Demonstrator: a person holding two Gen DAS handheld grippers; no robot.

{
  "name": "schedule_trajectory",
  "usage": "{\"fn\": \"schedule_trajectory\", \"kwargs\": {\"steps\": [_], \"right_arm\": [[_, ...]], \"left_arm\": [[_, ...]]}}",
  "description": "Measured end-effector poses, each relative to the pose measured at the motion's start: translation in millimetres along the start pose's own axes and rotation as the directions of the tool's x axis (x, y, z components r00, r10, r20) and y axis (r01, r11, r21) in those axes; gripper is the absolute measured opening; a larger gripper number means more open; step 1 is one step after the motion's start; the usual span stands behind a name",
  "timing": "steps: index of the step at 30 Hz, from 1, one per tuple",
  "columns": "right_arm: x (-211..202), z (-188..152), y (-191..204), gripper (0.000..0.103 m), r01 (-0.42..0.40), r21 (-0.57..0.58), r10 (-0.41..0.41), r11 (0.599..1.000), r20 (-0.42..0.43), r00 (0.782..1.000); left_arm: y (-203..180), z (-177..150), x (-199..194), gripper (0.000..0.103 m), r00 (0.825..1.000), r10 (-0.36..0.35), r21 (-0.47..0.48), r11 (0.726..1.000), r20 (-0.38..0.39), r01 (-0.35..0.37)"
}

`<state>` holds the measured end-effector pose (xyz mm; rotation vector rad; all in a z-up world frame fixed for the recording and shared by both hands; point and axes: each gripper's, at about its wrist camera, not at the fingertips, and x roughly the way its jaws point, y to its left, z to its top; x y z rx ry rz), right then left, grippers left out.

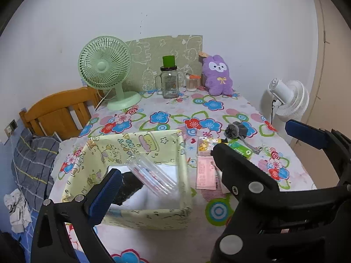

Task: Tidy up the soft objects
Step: 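Withdraw both tools from the box back toward the table items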

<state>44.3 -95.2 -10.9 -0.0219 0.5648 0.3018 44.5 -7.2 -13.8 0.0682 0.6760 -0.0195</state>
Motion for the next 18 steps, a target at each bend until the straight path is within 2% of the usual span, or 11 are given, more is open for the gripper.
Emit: {"fn": "schedule_trajectory", "kwargs": {"steps": [18], "right_arm": [[-14,-26,-43,0.102,0.03,0.079,-0.028,0.996,-0.016,0.999]], "left_arm": [[-45,-12,6,0.103,0.997,-0.074,0.003,0.997,-0.016,0.074]]}}
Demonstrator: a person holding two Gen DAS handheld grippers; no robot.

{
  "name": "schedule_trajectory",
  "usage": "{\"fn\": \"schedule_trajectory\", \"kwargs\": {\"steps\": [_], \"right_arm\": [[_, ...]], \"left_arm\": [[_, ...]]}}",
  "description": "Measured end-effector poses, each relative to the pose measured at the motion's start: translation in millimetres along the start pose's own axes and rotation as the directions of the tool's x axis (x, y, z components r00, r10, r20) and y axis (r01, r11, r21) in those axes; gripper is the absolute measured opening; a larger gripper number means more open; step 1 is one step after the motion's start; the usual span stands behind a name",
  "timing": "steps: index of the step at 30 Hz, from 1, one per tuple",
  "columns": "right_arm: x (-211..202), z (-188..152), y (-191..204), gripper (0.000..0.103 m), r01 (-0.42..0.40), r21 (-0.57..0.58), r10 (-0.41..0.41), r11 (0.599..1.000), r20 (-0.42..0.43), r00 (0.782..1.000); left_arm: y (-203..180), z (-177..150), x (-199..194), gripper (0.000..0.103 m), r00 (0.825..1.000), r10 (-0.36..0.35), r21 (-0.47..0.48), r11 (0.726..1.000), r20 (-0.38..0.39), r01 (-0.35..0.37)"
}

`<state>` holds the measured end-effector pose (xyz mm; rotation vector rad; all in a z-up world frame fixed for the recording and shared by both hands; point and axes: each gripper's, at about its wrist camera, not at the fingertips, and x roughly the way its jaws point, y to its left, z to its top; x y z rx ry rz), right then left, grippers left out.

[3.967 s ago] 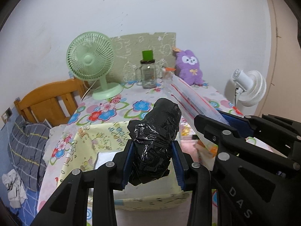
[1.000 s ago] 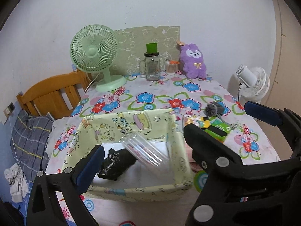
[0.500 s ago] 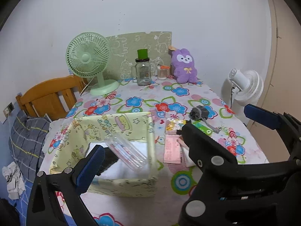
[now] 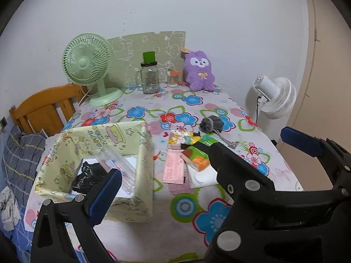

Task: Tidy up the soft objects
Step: 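Withdraw both tools from the box back toward the table items, then grasp the white paper roll with the right tool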

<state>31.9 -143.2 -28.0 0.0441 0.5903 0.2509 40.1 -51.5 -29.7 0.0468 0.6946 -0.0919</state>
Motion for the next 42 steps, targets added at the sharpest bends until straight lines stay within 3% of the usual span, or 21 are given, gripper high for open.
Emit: {"fn": "schedule_trajectory", "kwargs": {"steps": [5,20,39,42], "right_arm": [[0,-9,-10,0.102,0.011,0.005,-0.011,1.0,0.01,1.0],[18,-45,-38,0.102,0.085,0.044,-0.084,0.995,-0.02,0.996],[62,-76,-52,0.101,0.067,0.057,-0.058,0.996,-0.145,0.988],[66,-81,-52,0.096,0.067,0.053,-0.058,0.996,-0.16,0.985]], "left_arm": [[-9,-7,5,0.103,1.0,-0.016,-0.002,1.0,0.019,0.016],[-32,-34,41,0.102,0.999,-0.041,0.022,0.999,-0.033,0.042],[-35,-61,83,0.098,0.989,-0.049,0.033,0.998,-0.141,0.054],[-34,-65,86,0.095,0.986,-0.059,0.021,0.998,-0.156,0.063]]}}
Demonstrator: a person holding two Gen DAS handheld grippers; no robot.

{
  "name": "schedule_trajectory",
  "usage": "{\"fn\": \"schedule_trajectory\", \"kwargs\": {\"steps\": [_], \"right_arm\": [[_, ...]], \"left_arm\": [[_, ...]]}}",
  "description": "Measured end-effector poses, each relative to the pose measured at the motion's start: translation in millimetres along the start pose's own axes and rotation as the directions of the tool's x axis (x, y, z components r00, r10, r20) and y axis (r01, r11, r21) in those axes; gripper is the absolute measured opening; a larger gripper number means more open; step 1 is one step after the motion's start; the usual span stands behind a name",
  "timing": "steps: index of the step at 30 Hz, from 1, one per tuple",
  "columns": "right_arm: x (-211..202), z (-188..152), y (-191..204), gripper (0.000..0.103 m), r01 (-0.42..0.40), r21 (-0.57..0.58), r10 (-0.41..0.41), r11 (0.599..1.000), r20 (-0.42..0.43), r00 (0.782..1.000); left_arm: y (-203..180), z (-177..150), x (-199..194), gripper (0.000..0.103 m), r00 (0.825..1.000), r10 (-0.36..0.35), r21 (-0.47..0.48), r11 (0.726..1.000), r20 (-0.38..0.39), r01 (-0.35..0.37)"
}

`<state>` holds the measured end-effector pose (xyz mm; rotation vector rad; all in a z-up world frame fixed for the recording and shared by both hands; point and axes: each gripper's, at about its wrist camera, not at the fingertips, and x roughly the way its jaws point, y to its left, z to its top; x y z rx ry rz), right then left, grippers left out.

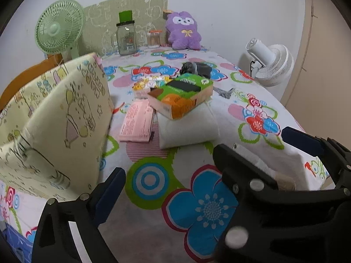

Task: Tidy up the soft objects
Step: 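Grasp the white paper roll with the right tool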

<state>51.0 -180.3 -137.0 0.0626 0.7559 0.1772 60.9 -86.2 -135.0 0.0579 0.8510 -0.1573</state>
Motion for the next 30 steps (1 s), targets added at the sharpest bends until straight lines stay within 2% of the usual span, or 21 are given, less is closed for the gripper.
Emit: {"fn": "schedule_trajectory", "kwargs": {"steps": [5,9,12,14,20,30], "right_arm": [[11,-6,0,0.08,0.004,-0.005,-0.004,1.0,-0.057,0.998],[16,-10,-4,0.069,-0.023,0.027,0.025,0.999,-0.084,0.996],[18,-10,-4,0.049,-0.023,0.025,0.025,0.999,-0.086,0.996],[18,-10,-3,0.041,-0.026,0.017,0.028,1.0,-0.086,0.996],[19,-8,-5,0.034,-0.034,0.018,0.035,0.999,-0.091,0.995],[18,15,-12,0.034,-0.041,0.008,0.042,0.999,-0.069,0.997]], "left_arm": [[0,-5,6,0.096,1.0,0.019,0.006,1.0,-0.02,-0.019],[1,-7,6,0.095,1.0,0.018,-0.002,1.0,-0.014,-0.018],[0,-7,5,0.095,1.0,0.019,0.002,1.0,-0.012,-0.019],[0,-7,5,0.095,1.0,0.022,0.004,1.0,-0.011,-0.022],[-4,-3,6,0.095,1.0,0.015,0.012,1.0,-0.014,-0.014],[-12,18,6,0.095,1.0,0.014,-0.005,1.0,0.01,-0.014]]}}
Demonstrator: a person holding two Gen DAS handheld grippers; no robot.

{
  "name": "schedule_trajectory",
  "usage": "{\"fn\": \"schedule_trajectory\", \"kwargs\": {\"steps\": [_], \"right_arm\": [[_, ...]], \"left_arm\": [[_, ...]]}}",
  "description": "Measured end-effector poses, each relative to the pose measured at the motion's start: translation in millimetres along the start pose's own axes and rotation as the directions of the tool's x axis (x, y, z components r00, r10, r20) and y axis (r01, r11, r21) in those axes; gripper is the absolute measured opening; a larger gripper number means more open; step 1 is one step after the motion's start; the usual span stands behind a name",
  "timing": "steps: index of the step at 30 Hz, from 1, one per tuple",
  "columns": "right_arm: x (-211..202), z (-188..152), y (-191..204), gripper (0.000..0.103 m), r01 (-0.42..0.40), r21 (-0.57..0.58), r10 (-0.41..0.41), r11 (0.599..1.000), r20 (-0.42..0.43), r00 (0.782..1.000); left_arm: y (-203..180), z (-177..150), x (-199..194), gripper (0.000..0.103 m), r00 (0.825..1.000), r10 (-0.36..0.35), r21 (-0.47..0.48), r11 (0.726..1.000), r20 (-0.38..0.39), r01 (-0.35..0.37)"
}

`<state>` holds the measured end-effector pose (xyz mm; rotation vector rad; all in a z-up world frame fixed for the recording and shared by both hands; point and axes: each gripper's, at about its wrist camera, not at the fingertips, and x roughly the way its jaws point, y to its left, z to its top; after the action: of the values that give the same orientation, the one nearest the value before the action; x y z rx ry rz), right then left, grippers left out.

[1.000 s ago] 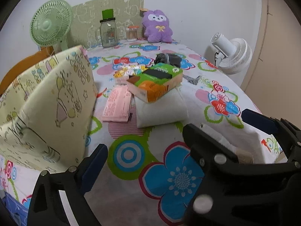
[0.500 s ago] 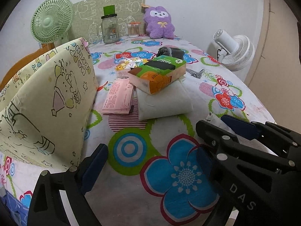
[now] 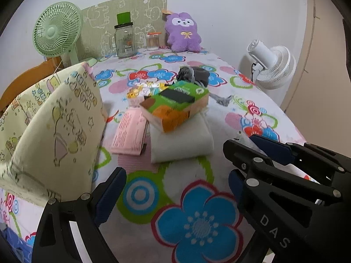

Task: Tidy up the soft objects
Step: 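Grasp the white paper roll with the right tool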

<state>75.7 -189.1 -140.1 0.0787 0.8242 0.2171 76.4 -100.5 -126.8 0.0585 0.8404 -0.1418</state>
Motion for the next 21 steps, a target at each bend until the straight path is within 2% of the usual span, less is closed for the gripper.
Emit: {"fn": "schedule_trajectory", "kwargs": {"steps": [12,21], "right_arm": [[1,31,-16,0.034,-0.009,0.008,0.009,1.0,0.034,0.999],[8,52,-26,0.034,-0.007,0.011,0.007,1.0,0.048,0.999]], "left_arm": [[-12,35,11,0.099,1.0,-0.015,-0.008,1.0,0.016,0.015],[-15,56,20,0.101,0.999,0.002,-0.005,1.0,0.033,-0.002]]}}
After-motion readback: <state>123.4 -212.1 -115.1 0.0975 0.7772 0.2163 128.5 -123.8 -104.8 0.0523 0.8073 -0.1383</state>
